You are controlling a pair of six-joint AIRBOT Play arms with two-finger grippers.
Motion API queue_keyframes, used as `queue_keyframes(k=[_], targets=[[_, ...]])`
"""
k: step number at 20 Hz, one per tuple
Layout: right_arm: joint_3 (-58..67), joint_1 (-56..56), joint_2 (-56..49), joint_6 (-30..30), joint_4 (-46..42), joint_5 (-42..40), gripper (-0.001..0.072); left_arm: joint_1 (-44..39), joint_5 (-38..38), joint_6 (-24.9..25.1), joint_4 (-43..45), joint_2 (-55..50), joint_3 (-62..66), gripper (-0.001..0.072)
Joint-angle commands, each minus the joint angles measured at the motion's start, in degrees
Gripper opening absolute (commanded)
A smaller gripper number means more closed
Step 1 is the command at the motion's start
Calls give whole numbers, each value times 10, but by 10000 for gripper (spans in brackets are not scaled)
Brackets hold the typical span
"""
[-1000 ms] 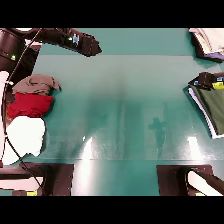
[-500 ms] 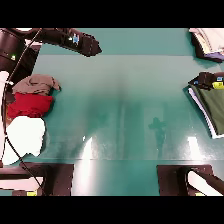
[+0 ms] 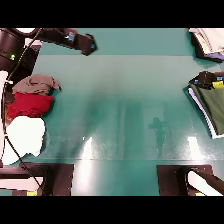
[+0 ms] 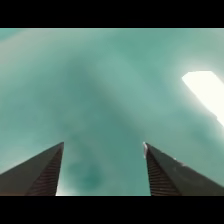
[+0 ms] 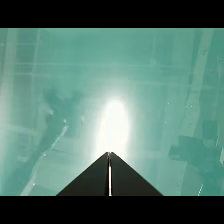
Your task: Fold the shirts.
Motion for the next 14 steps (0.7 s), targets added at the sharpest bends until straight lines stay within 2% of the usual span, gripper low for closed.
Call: queue_keyframes(k=[1, 4, 8, 14], targets=[[1, 0, 0, 0, 0, -4, 20, 53, -42, -94, 237, -16, 0, 599], [1, 1, 0, 0, 1, -4, 20, 149, -63, -101, 236, -48, -36, 600], [0, 1, 0, 0, 0, -8, 20, 237, -20, -119, 230, -83, -128, 600], [0, 1, 0, 1, 1, -8, 20, 284, 54, -125, 227, -120, -190, 598]])
